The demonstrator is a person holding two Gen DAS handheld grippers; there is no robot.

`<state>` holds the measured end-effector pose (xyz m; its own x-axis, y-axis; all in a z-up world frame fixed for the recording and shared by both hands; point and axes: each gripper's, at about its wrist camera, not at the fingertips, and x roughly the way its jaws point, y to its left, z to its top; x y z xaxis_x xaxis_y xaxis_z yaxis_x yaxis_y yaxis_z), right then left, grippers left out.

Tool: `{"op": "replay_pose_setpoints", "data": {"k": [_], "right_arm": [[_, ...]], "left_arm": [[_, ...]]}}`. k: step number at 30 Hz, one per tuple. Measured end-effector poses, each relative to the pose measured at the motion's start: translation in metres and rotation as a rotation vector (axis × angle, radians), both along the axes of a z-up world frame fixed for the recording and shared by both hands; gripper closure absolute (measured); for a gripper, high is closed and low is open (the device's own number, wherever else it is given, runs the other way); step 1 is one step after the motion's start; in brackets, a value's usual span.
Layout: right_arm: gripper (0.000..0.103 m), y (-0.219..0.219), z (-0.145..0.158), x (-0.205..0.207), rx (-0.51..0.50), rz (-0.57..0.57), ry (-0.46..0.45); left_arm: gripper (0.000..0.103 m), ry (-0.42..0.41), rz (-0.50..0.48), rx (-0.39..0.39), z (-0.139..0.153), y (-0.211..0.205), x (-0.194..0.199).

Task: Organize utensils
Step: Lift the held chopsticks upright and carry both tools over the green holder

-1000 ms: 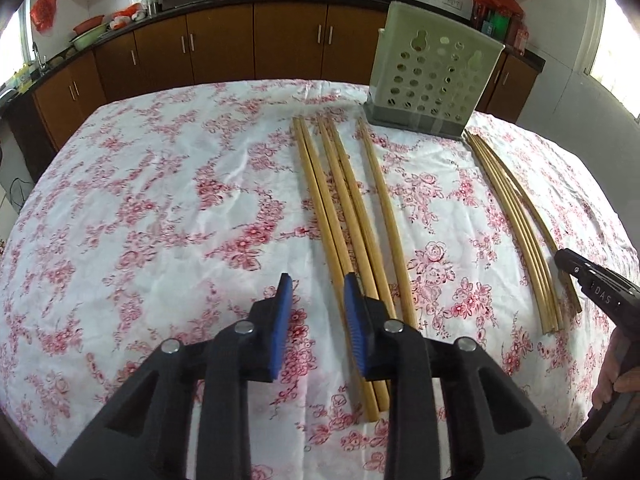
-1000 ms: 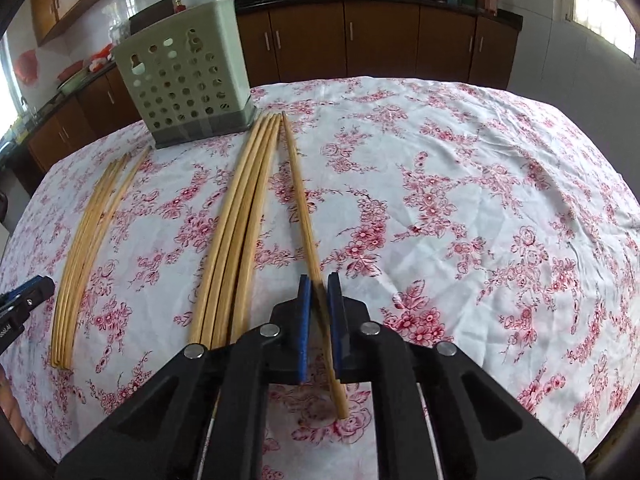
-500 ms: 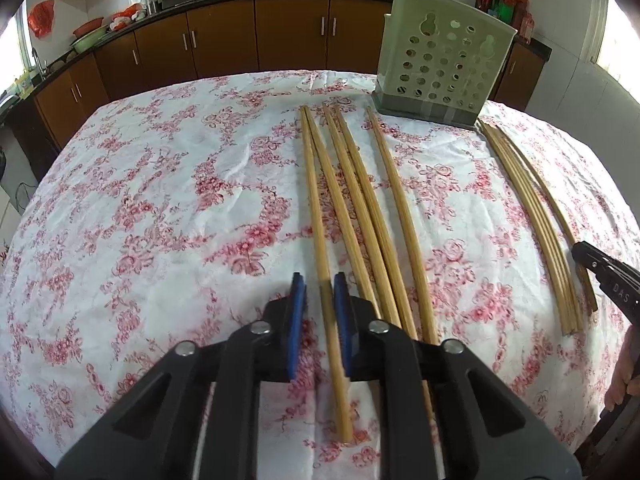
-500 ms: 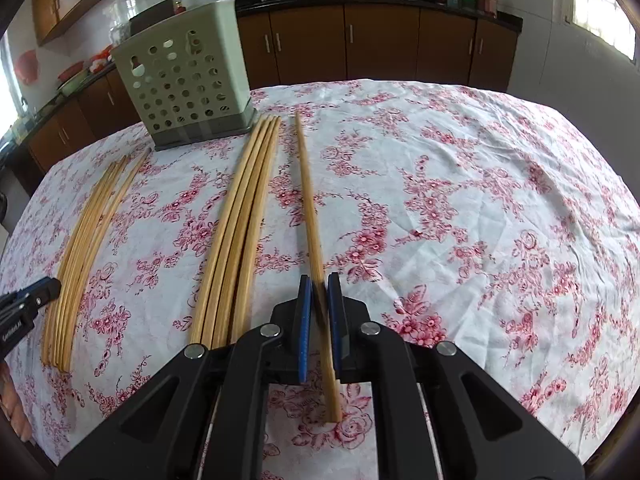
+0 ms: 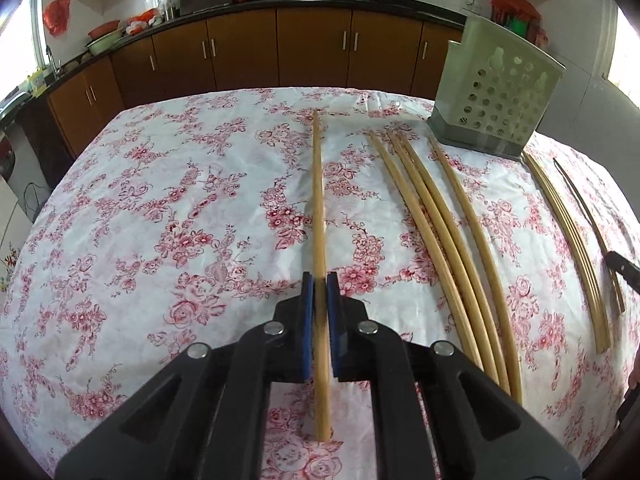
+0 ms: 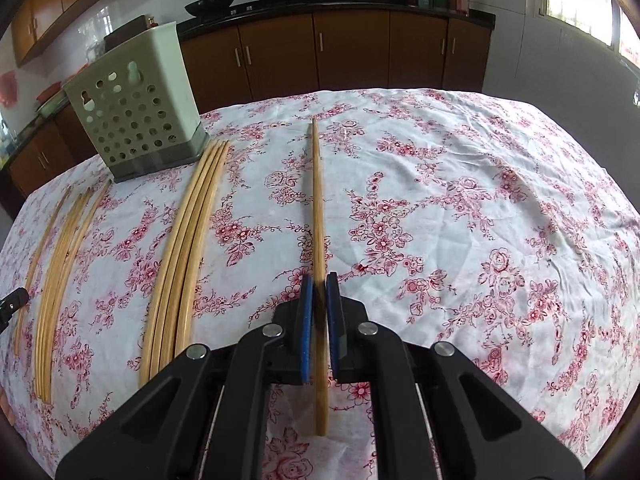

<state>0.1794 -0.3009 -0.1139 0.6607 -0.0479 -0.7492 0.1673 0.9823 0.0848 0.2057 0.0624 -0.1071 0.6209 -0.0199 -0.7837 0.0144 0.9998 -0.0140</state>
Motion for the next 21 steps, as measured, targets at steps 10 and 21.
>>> {"op": "replay_pose_setpoints", "data": {"k": [10, 21], "right_arm": [[0.095, 0.004, 0.001, -0.015, -0.016, 0.016, 0.006], [0.095, -0.007, 0.084, -0.035, -0.033, -0.001, -0.261]], "left_arm": [[0.094, 0.001, -0.004, 0.031, 0.0, 0.0, -0.019], [0.095, -0.245, 0.023, -0.02, 0.094, 0.014, -0.034]]}}
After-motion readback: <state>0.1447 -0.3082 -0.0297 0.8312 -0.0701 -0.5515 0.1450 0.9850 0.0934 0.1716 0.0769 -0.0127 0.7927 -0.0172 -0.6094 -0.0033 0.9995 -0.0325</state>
